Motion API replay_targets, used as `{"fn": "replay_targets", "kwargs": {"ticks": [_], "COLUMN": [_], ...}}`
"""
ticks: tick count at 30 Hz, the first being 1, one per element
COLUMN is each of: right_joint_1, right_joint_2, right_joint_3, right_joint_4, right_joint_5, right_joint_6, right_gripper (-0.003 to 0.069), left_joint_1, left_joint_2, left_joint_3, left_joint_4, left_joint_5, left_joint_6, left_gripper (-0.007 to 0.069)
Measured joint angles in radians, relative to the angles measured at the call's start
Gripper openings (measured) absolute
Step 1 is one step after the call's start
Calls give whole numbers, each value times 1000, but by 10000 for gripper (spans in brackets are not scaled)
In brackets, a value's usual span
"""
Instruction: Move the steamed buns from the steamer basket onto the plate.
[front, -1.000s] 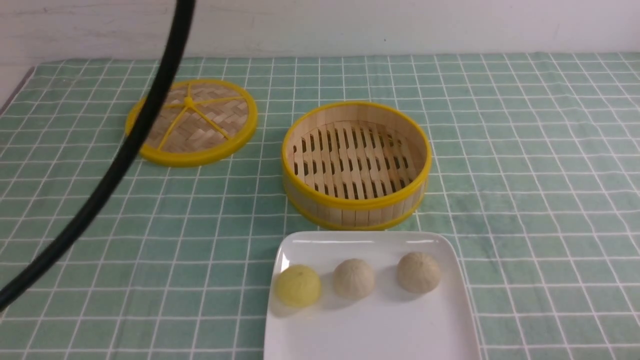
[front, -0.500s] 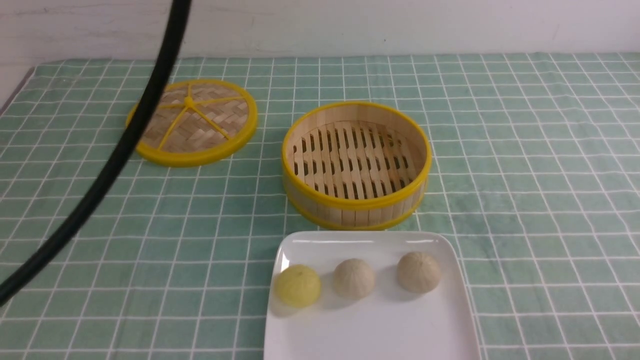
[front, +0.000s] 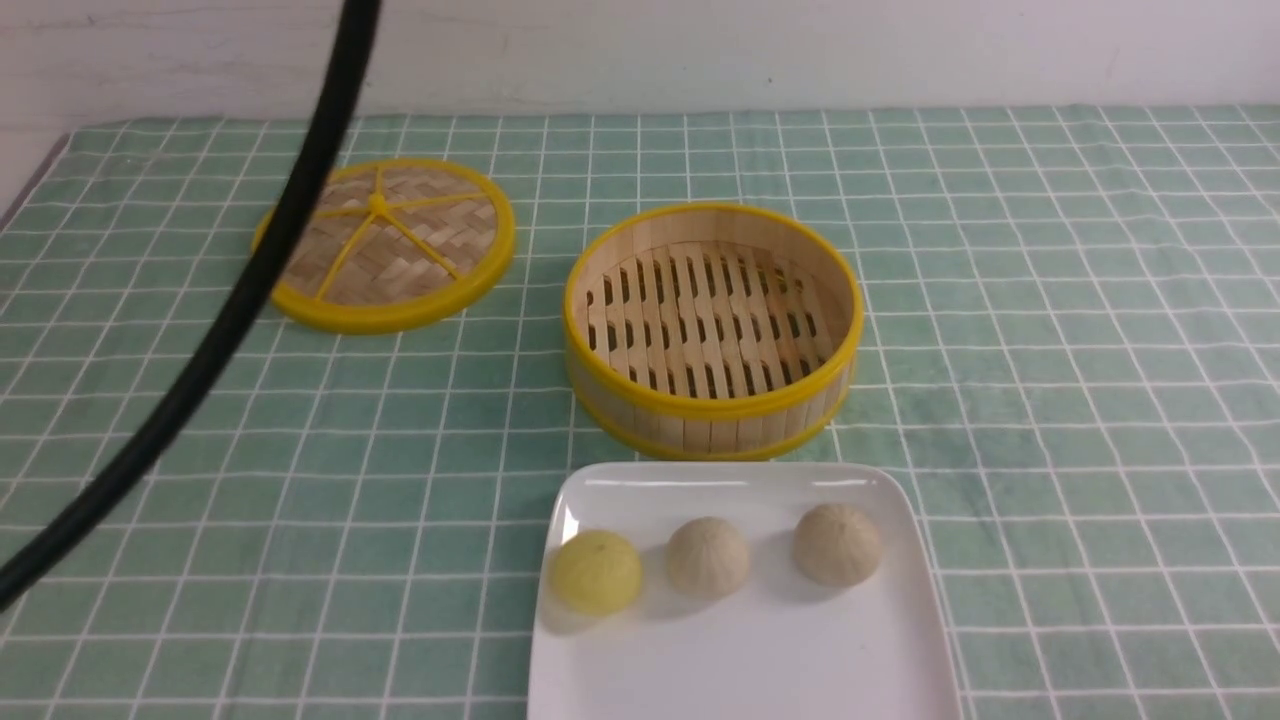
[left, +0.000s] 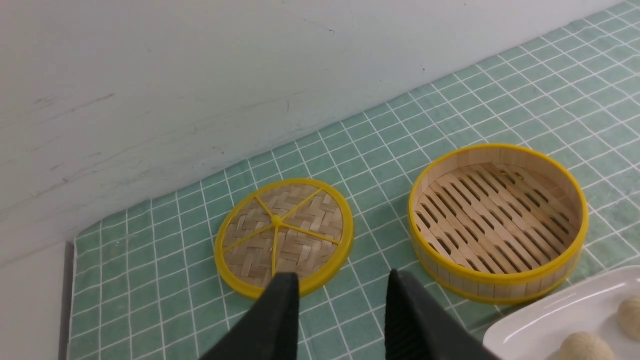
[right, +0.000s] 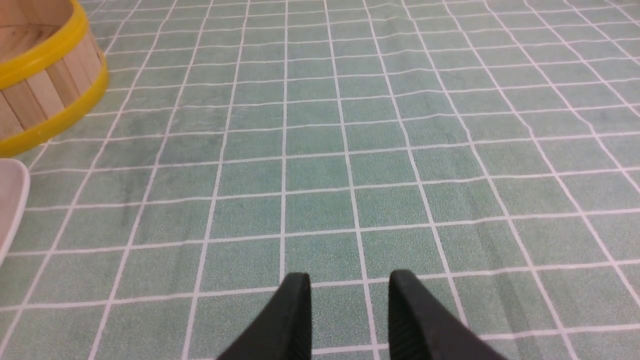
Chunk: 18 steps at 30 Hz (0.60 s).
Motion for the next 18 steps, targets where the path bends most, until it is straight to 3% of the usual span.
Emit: {"fn": "replay_targets", "kwargs": {"ticks": [11, 18], "right_joint_1": [0, 0], "right_joint_2": [0, 0], "right_joint_3": [0, 0], "right_joint_4": [0, 0], "right_joint_5": [0, 0], "right_joint_6": [0, 0], "right_gripper": [239, 239], "left_joint_1": [0, 0], "left_joint_2": [3, 23], "left_joint_3": [0, 0], "left_joint_4": [-5, -20], "left_joint_5": [0, 0], "left_joint_6": [-7, -70], "left_gripper": [270, 270]}}
